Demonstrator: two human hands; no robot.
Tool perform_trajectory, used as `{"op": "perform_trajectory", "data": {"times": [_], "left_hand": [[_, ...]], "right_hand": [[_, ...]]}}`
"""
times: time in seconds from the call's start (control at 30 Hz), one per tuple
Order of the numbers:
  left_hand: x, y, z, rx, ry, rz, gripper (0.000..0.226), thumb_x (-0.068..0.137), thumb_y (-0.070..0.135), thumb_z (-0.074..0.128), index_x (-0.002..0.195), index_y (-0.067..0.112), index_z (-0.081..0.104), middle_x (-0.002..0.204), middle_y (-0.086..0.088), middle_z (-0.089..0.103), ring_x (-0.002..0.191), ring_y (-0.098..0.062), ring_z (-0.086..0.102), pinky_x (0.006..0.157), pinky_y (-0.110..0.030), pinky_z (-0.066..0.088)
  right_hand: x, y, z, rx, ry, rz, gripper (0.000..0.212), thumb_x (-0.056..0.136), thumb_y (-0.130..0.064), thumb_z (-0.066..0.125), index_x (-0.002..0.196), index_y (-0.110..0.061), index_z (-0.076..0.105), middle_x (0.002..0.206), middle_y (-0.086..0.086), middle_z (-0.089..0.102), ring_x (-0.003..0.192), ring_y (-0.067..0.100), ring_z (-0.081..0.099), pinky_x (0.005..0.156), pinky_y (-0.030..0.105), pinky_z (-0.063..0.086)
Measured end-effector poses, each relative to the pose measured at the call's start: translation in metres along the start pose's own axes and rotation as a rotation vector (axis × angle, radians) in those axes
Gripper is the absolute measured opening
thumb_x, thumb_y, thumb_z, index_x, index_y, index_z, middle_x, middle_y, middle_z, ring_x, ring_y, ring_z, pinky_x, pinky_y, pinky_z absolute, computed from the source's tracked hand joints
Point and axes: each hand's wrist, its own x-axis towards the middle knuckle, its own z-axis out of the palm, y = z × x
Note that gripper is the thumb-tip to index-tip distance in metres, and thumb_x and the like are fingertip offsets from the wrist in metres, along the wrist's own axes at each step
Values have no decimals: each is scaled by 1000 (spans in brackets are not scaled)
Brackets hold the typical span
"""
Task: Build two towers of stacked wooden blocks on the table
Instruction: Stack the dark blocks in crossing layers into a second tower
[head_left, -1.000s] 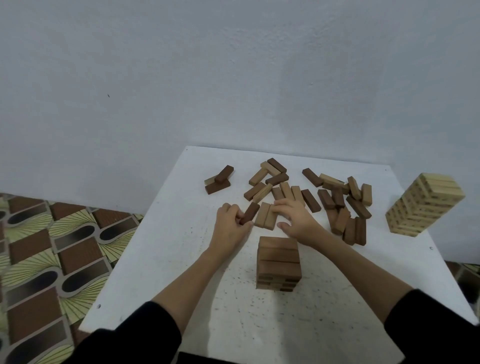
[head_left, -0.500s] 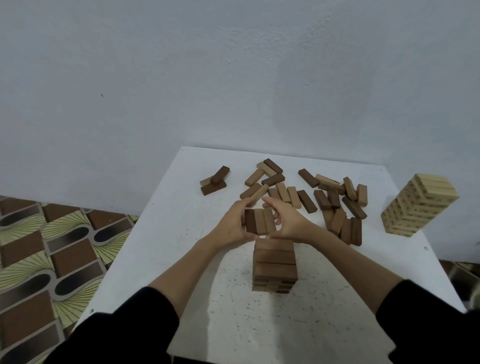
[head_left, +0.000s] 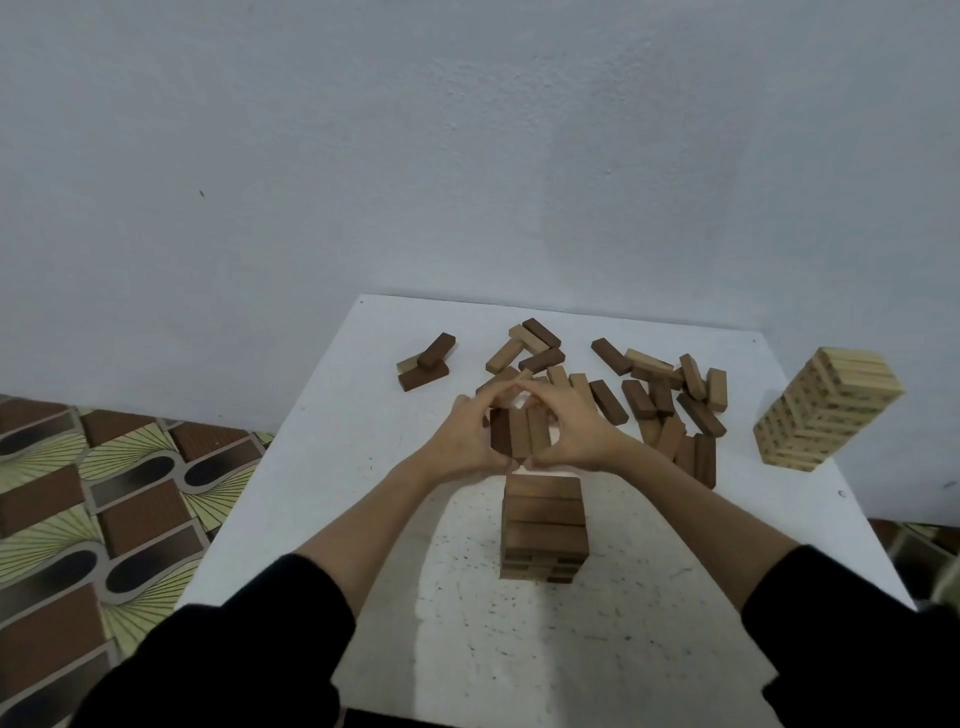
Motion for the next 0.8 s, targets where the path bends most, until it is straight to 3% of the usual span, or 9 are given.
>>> {"op": "perform_trajectory", "data": {"times": [0.07,0.17,0.27,0.37,0.43,0.5,0.57,0.7,0.8], "left_hand": [[1,13,-11,8,26,40,89,62,15,79,138,32,35,114,4,53,105,-18,38,83,-12,34],[-1,39,-30,2,46,96,89,68,0,79,142,20,34,112,11,53,109,-4,38,80,6,27],[-16,62,-38,9,35,136,86,69,-2,78,140,17,36,107,11,49,99,17,44,75,8,30],[-34,75,-36,31,35,157,89,67,5,81,138,32,34,113,6,51,107,1,47,81,4,32],[-46,78,-33,32,21,172,89,66,7,82,131,41,32,115,7,53,110,9,44,84,2,32],[-58,78,-28,38,-4,162,90,65,9,83,133,39,32,111,16,50,107,14,41,86,0,31],[-68,76,-22,63,-41,131,92,65,13,85,137,36,32,109,21,48,107,7,41,88,-6,33],[-78,67,-12,89,-87,89,98,65,19,86,143,32,28,114,15,51,112,-4,43,88,-8,32],[-82,65,-8,99,-108,65,98,66,22,86,144,31,27,119,12,51,114,-7,41,87,-6,30]], "right_hand": [[-2,-12,-15,9,50,-24,87,61,-11,81,138,-19,41,102,-10,52,96,3,46,86,29,42],[-10,-30,-36,6,80,-66,87,62,-25,82,136,-32,39,111,-7,55,111,15,45,93,31,39],[-28,-44,-47,-11,112,-67,96,63,-27,85,143,-29,32,118,-3,55,116,15,45,90,11,35],[-51,-58,-50,18,104,-75,96,65,-21,85,144,-23,31,115,-1,56,111,3,47,87,5,35],[-64,-63,-45,18,92,-86,94,65,-19,85,142,-25,32,112,-5,55,104,-1,46,88,3,34],[-74,-63,-36,7,69,-59,100,60,-35,84,144,-31,29,115,-7,53,113,6,45,102,18,36],[-82,-58,-26,2,42,-50,102,58,-44,81,145,-34,27,116,-6,52,115,11,45,105,33,37],[-97,-58,-17,-19,31,-18,99,66,-29,84,146,-29,26,118,-10,46,114,6,39,96,21,30],[-104,-59,-12,-39,19,4,97,69,-29,82,146,-27,24,120,-9,45,114,6,35,94,20,27]]}}
